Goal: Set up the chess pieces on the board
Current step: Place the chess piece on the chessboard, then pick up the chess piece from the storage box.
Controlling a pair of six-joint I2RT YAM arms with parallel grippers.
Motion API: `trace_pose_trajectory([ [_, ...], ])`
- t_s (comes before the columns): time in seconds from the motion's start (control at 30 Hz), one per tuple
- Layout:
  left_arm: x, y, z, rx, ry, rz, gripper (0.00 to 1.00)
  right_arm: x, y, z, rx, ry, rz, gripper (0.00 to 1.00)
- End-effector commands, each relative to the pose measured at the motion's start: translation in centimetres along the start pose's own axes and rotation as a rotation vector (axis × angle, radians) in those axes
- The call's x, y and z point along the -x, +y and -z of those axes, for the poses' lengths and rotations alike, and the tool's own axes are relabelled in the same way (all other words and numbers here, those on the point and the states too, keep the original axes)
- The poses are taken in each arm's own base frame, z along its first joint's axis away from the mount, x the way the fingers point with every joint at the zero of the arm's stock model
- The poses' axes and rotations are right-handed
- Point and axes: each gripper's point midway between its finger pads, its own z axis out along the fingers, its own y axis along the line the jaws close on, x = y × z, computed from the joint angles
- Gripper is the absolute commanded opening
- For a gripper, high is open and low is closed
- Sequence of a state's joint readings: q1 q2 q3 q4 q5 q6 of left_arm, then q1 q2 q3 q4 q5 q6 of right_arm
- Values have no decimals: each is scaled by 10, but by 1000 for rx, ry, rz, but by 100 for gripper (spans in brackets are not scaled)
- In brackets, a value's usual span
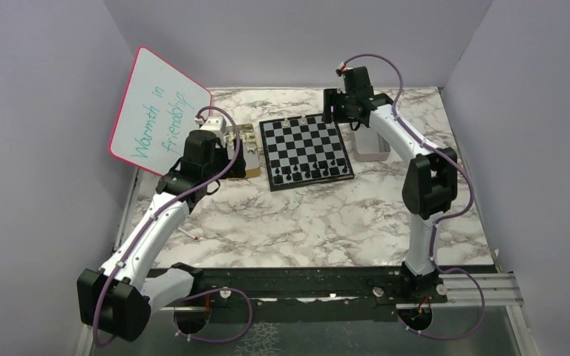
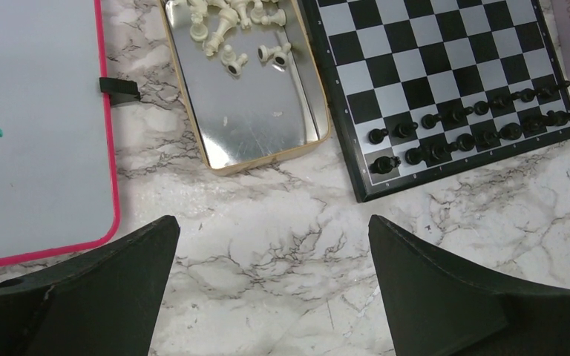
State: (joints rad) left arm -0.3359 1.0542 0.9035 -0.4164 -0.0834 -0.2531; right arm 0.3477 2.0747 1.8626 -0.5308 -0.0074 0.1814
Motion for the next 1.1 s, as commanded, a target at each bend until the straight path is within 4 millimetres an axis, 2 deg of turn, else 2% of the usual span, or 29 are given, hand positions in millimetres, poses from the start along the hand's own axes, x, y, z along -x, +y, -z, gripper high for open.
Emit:
trace_pose_trajectory([
  [0.0, 27, -10, -5, -13, -32, 26, 99, 4, 26, 40, 135, -54, -28, 71],
  [0.17, 43, -10, -25, 18, -19, 13, 96, -13, 37, 75, 211, -62, -47, 87],
  [0.3, 52, -10, -50, 50, 11, 11, 94, -29, 44, 98, 265, -68, -68, 98],
  [0.4, 60, -14, -70, 48, 32, 6, 89, -46, 47, 110, 294, -57, -84, 100],
  [0.6, 76, -12, -115, 73, 58, -7, 63, -68, 51, 127, 350, -72, -95, 100],
  [0.77, 75, 0, -152, 127, 87, -16, 45, -74, 50, 139, 350, -87, -83, 100],
  [0.93, 62, 17, -176, 167, 132, -9, 36, -70, 55, 153, 382, -121, -96, 100],
  [1.07, 38, 30, -190, 198, 188, -9, 36, -73, 55, 156, 384, -127, -96, 100],
])
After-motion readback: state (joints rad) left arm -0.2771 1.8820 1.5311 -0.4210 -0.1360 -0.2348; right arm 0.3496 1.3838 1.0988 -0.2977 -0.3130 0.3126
